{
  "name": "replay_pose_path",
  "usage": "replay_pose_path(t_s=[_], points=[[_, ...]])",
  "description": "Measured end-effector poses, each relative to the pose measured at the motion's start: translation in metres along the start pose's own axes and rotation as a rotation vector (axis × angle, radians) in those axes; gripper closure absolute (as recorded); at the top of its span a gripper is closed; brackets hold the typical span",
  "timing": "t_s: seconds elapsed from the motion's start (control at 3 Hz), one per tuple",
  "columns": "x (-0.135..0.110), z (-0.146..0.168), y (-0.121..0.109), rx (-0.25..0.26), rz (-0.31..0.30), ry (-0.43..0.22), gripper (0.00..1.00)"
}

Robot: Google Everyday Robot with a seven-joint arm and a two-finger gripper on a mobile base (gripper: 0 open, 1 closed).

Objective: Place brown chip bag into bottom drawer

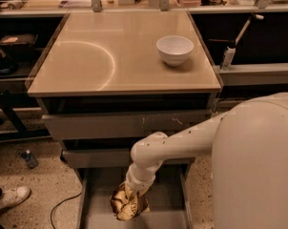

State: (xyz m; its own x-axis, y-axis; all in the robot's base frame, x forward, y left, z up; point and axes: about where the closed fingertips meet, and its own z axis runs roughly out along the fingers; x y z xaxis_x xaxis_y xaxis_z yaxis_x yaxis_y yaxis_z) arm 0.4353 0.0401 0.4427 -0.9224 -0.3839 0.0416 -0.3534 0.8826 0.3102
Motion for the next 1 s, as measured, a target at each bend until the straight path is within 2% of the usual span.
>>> replay_pose_path(t_s=[0.33,1.0], points=[[-0.001,0.018,0.003,-0.029,0.009,0.006,1.0],[-0.026,0.078,-0.02,-0.067,0.159,-0.048,1.0]])
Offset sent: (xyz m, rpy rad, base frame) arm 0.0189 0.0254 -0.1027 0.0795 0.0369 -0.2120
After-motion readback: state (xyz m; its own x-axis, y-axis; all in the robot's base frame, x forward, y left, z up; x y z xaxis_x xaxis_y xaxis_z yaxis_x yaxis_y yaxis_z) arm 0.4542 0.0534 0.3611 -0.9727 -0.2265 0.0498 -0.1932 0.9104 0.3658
